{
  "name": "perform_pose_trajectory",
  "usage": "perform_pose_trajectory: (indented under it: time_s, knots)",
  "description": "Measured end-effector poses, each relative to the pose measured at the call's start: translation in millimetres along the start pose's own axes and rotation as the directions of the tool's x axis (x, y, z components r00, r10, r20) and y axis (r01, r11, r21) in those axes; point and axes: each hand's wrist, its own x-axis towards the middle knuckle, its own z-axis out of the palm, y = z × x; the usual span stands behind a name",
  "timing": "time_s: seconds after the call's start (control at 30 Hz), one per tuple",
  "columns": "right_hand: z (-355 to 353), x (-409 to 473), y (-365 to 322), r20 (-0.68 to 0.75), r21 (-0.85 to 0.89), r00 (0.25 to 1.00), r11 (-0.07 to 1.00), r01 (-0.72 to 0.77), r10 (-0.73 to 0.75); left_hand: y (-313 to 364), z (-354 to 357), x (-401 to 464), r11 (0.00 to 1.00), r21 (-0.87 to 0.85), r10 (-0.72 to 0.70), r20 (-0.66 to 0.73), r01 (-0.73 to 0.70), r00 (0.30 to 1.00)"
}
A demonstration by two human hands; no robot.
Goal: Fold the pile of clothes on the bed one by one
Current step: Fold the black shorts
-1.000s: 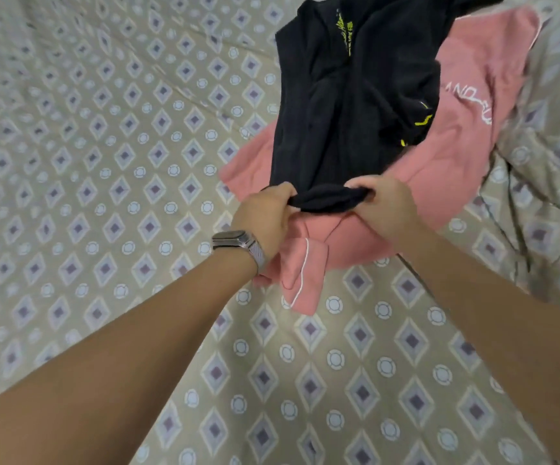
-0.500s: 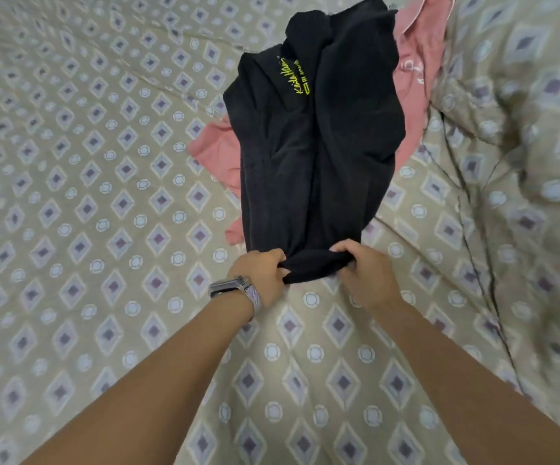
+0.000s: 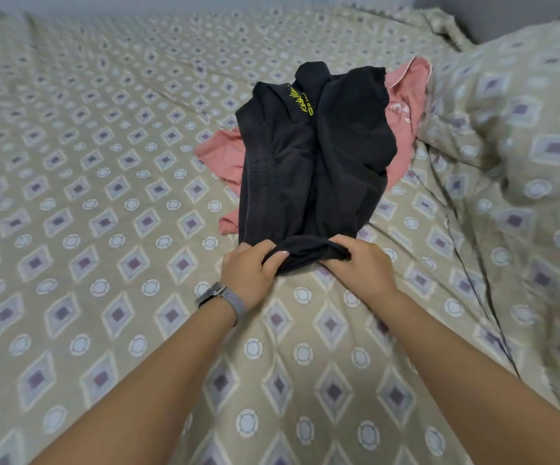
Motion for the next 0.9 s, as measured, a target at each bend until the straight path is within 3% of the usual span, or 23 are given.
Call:
perform_pose_trajectory:
  time_s: [0.17,0.3,0.4,0.5,0.6,0.7,0.77,0.83,0.9]
  knots:
    - [-15,-35,-20,0.136,0.063,0.991,0.998,-0.013,0.005,22,-15,-46,0.982,-0.153,-0.101,0.049,0.107,0.994]
    - [-31,-138,-24,0.314,0.055,0.949,0.998,-0.009,-0.009,38,-9,-156,0.969,-0.123,-0.19,0.174,0.212,0.966]
    - [-49,-222,-26,0.38,0.066,0.924,0.995,-0.071,0.041,56,-9,-241,0.96,-0.169,-0.182,0.226,0.222,0.957]
    - [-72,-282,-36,0.315,0.119,0.949,0.991,-0.062,0.022,83,-22,-297,0.941,-0.286,-0.138,0.171,0.183,0.976]
    - [-94,-333,-56,0.227,-0.073,0.973,0.995,0.066,-0.048,120,-42,-339,0.931,-0.344,-0.102,0.078,0.123,0.992]
    - [-108,-377,-83,0.039,-0.082,0.963,0.959,0.27,-0.268,160,-57,-376,0.935,-0.353,-0.001,0.074,0.027,0.997]
    - [-111,-392,-94,-0.093,-0.068,0.896,0.901,0.429,-0.434,181,-67,-396,0.929,-0.367,0.067,0.053,-0.043,0.996]
    - [-122,-398,-102,-0.026,-0.061,0.895,0.895,0.443,-0.445,191,-76,-411,0.878,-0.475,0.05,-0.006,-0.046,0.999]
    - [-140,-406,-106,0.073,-0.109,0.92,0.914,0.391,-0.385,190,-84,-419,0.714,-0.7,-0.057,-0.01,0.034,0.998]
